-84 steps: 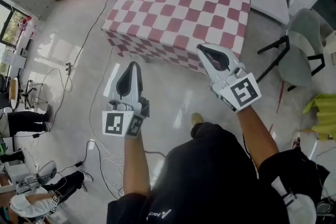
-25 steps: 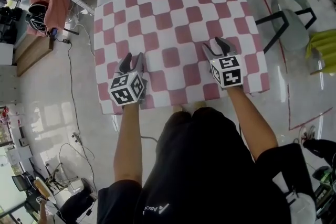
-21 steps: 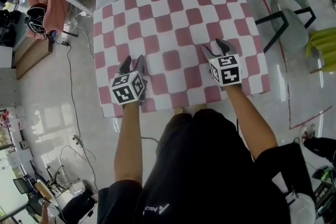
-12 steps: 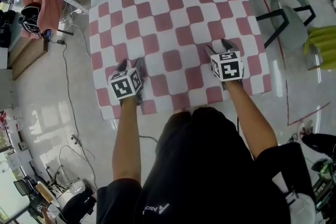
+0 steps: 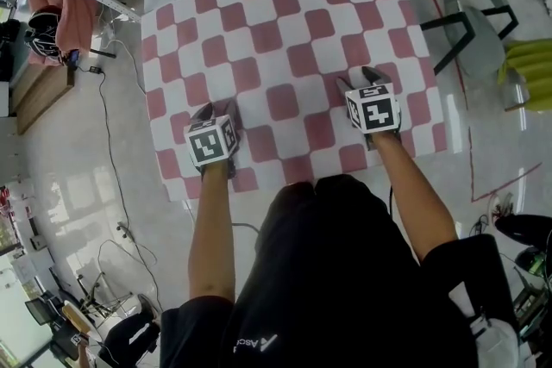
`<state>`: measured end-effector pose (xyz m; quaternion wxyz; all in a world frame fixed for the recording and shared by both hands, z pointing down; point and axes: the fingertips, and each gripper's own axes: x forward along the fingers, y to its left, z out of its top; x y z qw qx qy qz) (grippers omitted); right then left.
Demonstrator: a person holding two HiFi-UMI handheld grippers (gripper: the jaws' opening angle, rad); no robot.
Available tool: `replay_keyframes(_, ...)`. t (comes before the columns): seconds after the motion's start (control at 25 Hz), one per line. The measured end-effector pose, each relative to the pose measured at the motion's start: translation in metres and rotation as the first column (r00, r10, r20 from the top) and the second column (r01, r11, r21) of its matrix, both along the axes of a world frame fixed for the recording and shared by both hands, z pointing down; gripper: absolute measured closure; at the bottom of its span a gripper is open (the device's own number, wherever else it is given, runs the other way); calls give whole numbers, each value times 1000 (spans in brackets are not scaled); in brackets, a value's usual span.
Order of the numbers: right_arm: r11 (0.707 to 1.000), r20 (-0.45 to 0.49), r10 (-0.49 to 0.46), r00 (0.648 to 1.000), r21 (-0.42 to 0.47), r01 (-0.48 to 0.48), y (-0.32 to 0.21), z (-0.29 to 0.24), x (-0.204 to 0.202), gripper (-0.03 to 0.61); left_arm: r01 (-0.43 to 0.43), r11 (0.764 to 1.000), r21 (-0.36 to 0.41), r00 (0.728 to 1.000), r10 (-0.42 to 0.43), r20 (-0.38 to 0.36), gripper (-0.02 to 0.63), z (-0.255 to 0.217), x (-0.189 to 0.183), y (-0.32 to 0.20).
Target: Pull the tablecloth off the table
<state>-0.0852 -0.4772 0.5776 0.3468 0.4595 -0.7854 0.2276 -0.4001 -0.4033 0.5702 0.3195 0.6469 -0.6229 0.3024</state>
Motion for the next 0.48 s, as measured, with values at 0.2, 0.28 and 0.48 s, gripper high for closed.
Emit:
replay_keyframes(0.2, 999, -6, -31, 999, -5, 31, 2, -3, -9, 369, -31, 1000, -1, 1000, 31, -5, 444, -2, 3, -1)
replay_keyframes(0.28, 999, -8, -38, 999, -6, 38, 3, -3, -11, 395, -41, 999, -2, 999, 41, -10, 462, -2, 5, -1)
replay_keyframes(0.48, 999, -1, -34, 999, -14, 34, 3, -4, -17, 464, -44, 999, 7, 999, 44, -20, 506, -3, 5, -3)
